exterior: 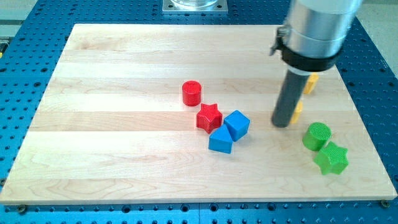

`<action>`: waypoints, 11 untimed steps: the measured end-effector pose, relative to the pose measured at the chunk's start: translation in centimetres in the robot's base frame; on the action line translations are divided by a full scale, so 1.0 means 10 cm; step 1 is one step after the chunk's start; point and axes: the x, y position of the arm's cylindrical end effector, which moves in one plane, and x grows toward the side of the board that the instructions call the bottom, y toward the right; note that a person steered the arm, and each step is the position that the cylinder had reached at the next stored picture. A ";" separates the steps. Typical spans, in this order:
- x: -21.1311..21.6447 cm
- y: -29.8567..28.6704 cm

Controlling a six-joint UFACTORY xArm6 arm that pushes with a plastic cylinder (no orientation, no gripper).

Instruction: Push the yellow heart into the yellow hexagon

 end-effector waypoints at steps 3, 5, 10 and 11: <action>-0.40 0.46; -0.18 0.16; -0.39 -0.24; -0.39 -0.52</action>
